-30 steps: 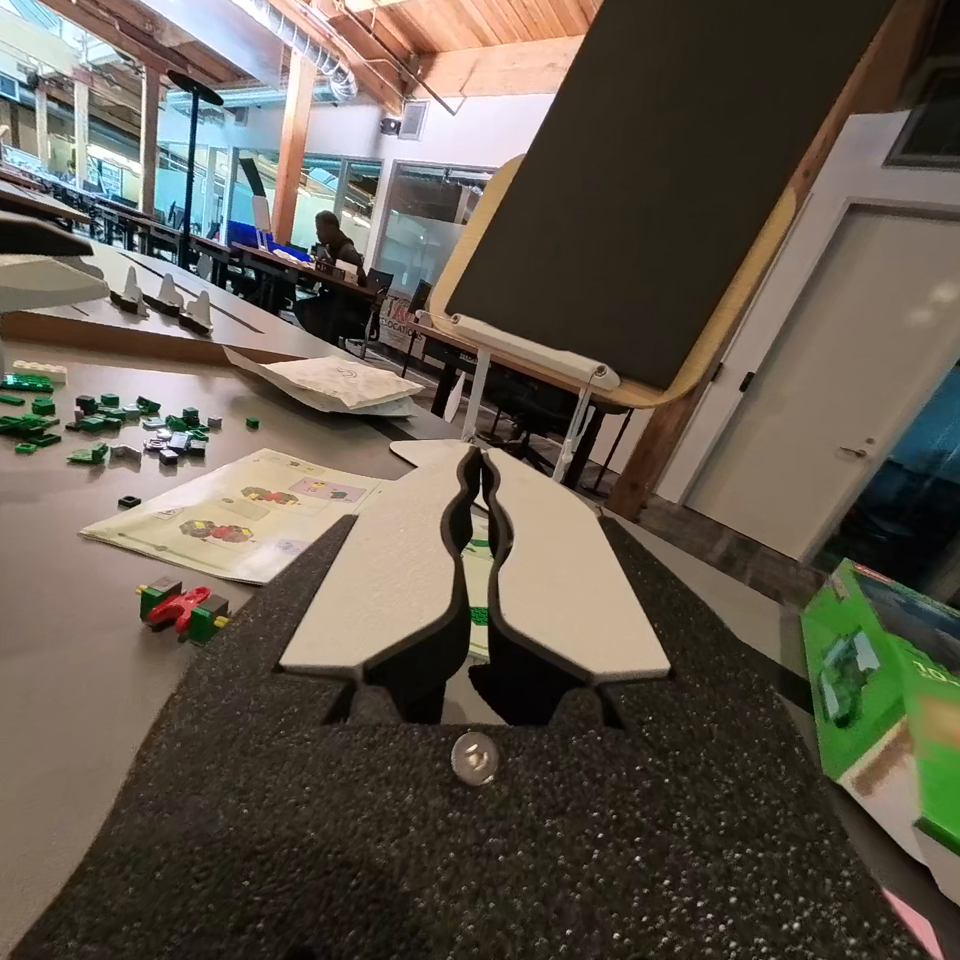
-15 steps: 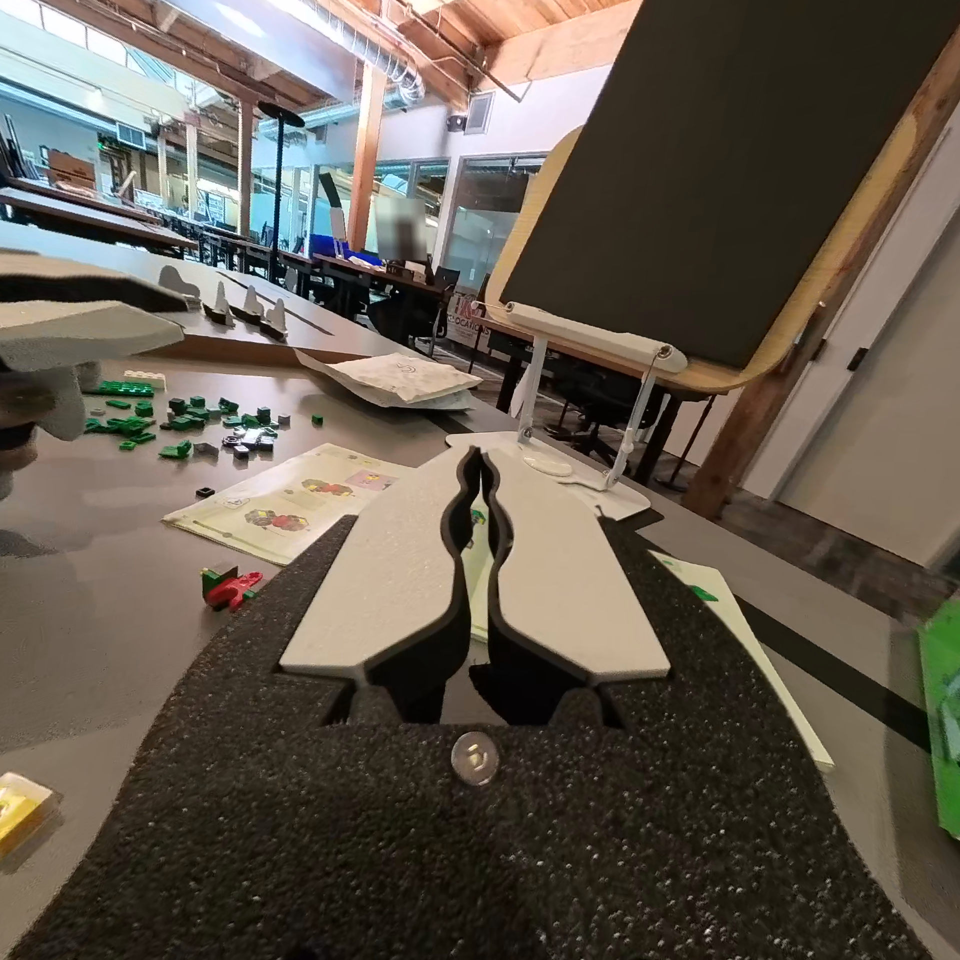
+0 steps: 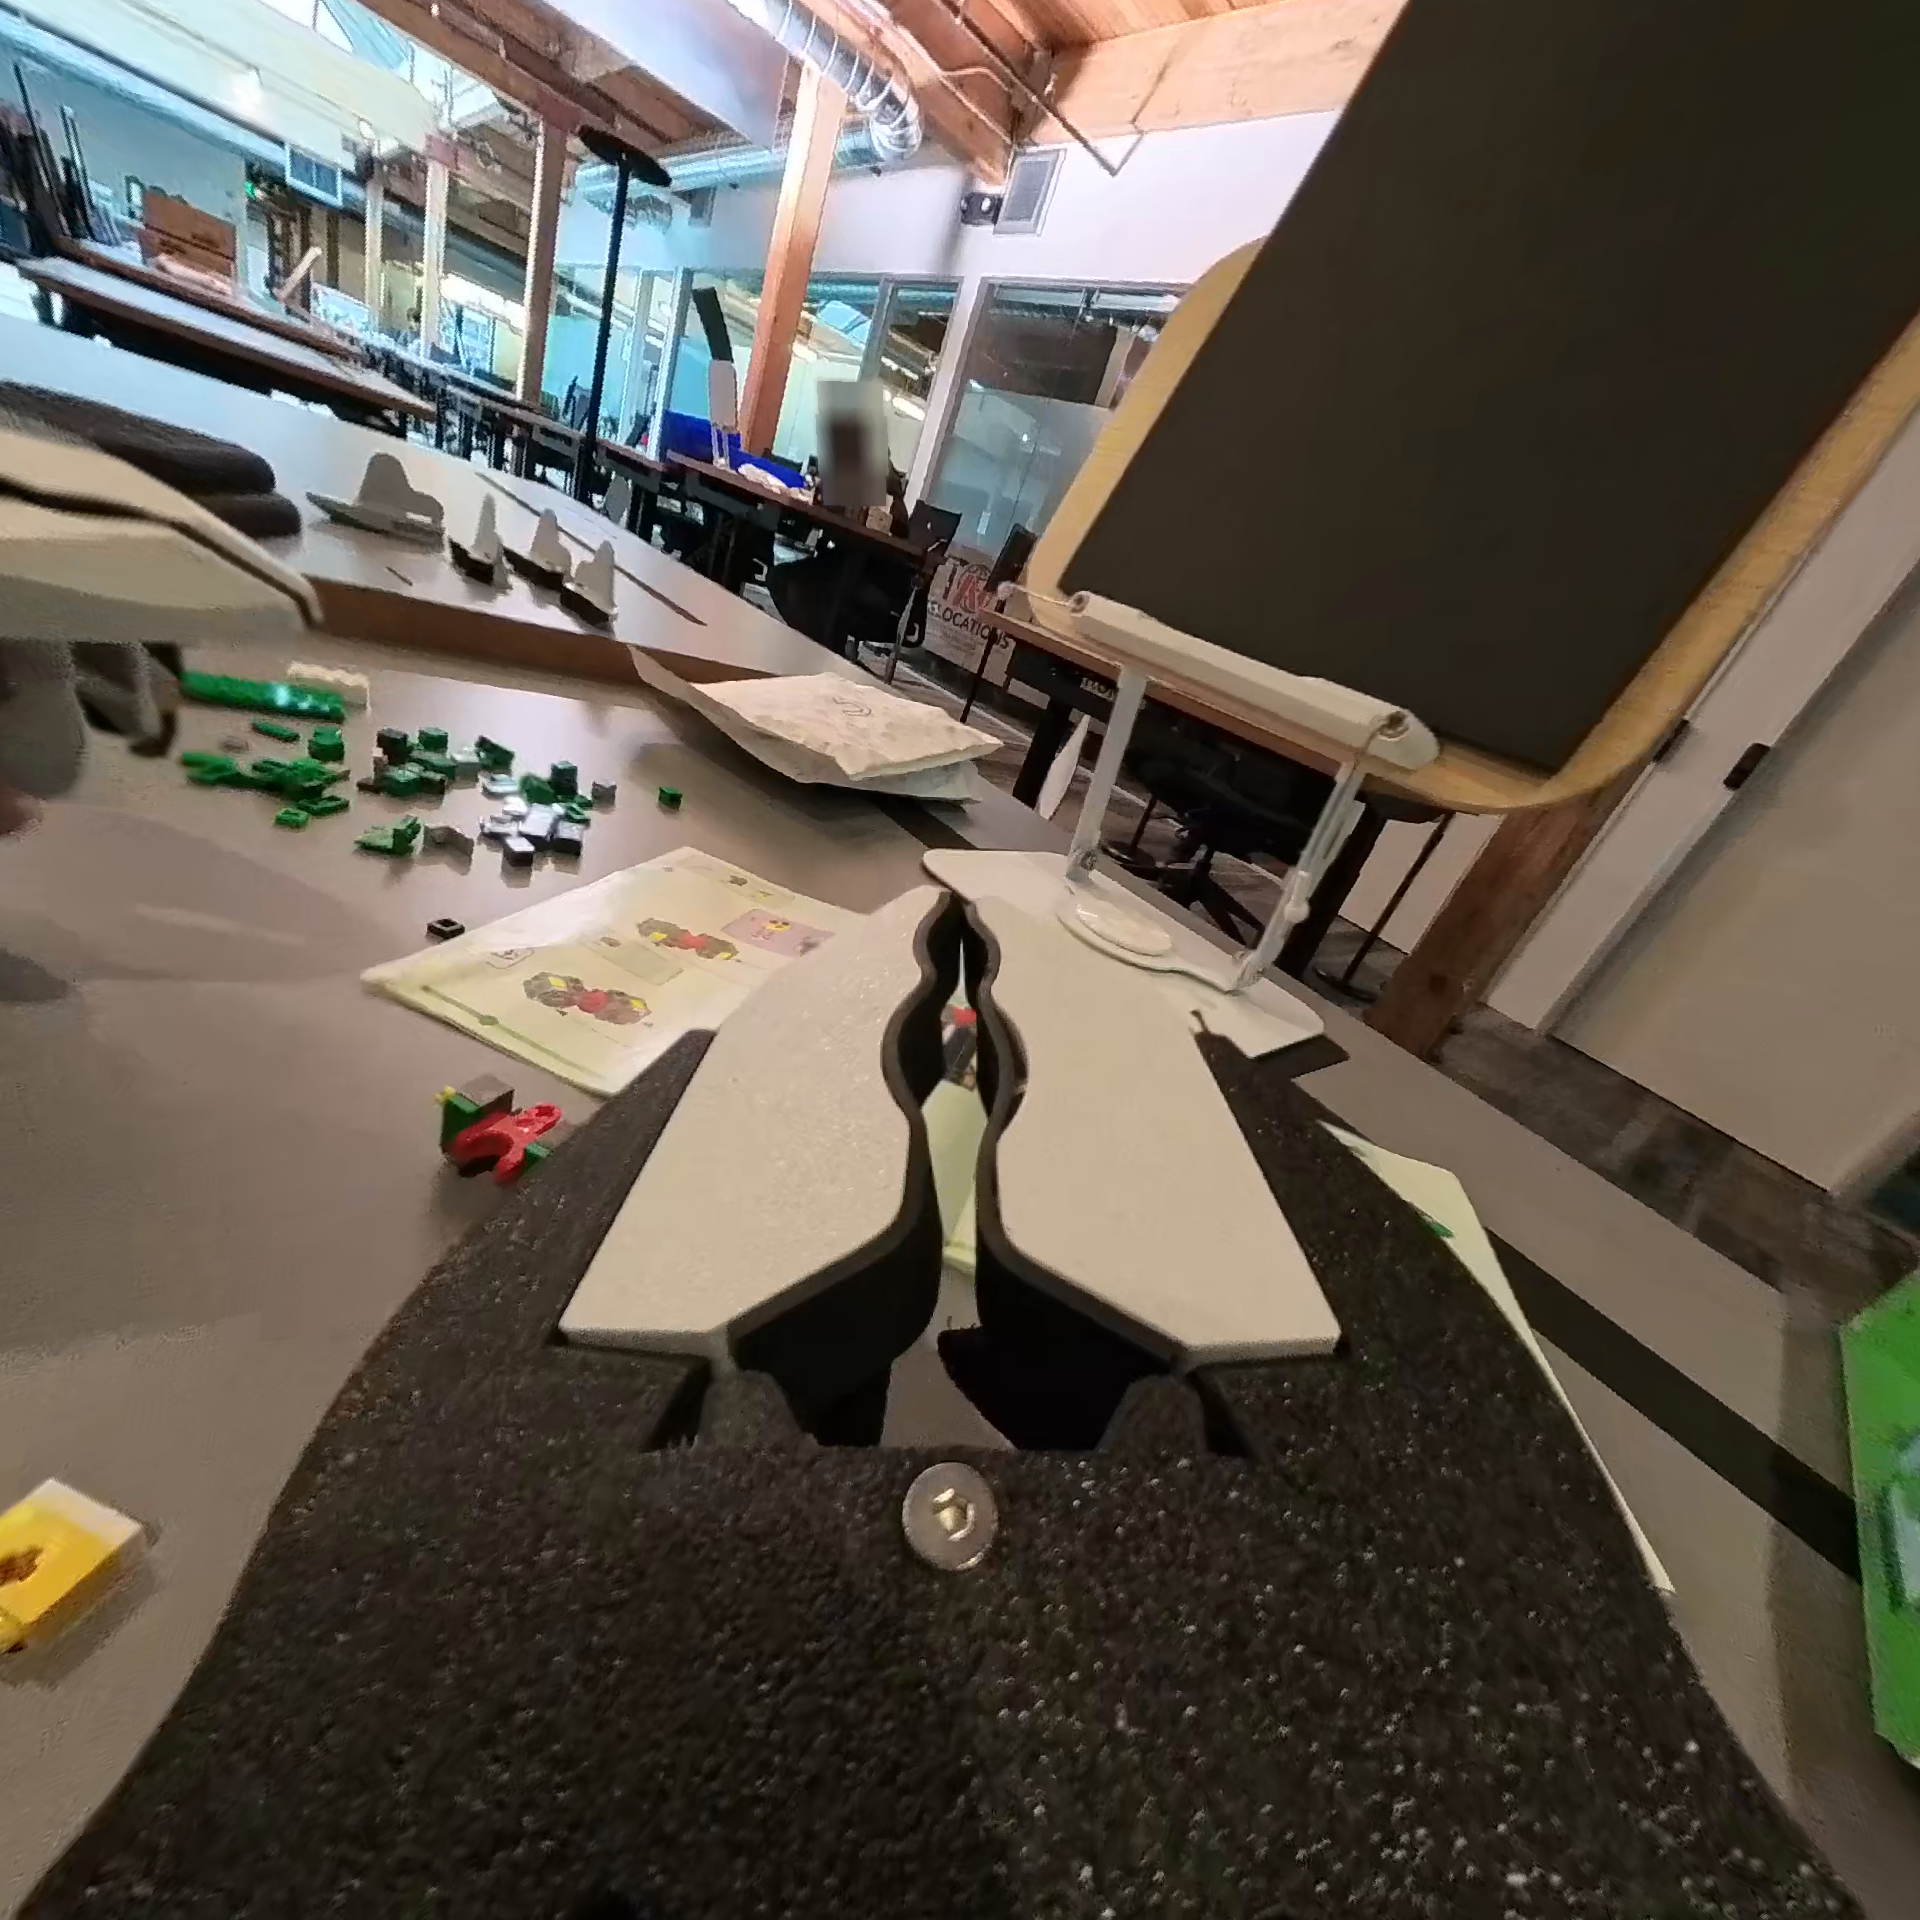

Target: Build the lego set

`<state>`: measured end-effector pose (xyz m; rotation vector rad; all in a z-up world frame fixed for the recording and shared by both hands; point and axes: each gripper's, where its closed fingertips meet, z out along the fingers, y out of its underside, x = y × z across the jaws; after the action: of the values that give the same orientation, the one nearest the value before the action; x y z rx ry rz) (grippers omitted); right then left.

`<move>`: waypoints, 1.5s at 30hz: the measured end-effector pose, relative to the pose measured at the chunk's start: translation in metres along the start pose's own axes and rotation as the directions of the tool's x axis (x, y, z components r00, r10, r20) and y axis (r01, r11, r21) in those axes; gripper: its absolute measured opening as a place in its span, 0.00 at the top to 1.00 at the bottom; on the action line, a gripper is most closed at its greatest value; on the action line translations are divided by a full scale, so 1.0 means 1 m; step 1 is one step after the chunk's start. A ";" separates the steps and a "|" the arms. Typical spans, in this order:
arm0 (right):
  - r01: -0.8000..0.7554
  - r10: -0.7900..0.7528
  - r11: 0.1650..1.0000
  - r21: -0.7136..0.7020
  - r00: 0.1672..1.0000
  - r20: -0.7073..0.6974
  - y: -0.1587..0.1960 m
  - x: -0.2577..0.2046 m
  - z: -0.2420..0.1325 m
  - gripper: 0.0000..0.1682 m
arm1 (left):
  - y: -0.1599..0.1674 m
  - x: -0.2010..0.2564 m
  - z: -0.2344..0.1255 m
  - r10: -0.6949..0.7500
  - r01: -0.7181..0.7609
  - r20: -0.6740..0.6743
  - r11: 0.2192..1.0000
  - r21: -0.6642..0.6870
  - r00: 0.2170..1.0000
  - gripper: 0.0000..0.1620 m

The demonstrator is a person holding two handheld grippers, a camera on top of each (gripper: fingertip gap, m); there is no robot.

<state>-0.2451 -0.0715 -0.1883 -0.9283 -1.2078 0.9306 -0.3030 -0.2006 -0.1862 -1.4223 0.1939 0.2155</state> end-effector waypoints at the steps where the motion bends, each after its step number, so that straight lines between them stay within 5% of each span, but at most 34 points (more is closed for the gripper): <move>1: 0.015 -0.015 1.000 -0.011 1.000 0.007 0.001 -0.002 0.001 1.00 | 0.001 -0.009 -0.010 0.035 -0.035 0.030 0.999 -0.012 0.999 1.00; 8: -0.007 0.005 1.000 0.018 0.996 0.091 -0.021 -0.023 0.016 0.95 | 0.006 -0.129 -0.106 0.350 -0.287 0.477 0.937 -0.202 0.807 1.00; 14: -0.172 0.179 0.984 -0.052 0.929 0.325 -0.060 -0.081 0.100 0.66 | 0.022 -0.175 -0.141 0.156 -0.076 0.614 0.985 -0.154 0.774 1.00; 20: -0.121 0.247 0.956 -0.269 0.827 0.505 -0.050 -0.132 0.198 0.66 | 0.031 -0.188 -0.164 0.118 0.033 0.714 0.981 -0.193 0.690 1.00; 25: 0.105 0.197 0.887 -0.450 0.795 0.573 0.000 -0.165 0.239 0.67 | 0.037 -0.190 -0.164 0.118 0.064 0.715 0.973 -0.222 0.689 1.00; 36: 0.340 0.149 0.798 -0.498 0.689 0.709 0.043 -0.202 0.255 0.76 | 0.035 -0.196 -0.177 0.074 0.101 0.761 0.978 -0.181 0.645 1.00; 40: 0.363 0.155 0.777 -0.515 0.683 0.714 0.043 -0.202 0.244 0.83 | 0.035 -0.204 -0.188 0.041 0.132 0.807 0.980 -0.146 0.589 1.00; 45: 0.312 0.181 0.774 -0.551 0.724 0.665 0.035 -0.196 0.207 0.89 | 0.034 -0.201 -0.183 0.061 0.105 0.791 0.982 -0.156 0.608 1.00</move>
<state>-0.4757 -0.2266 -0.2621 -1.0752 -2.3096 0.8296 -0.5070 -0.3837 -0.1913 -1.3825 -0.6124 0.8524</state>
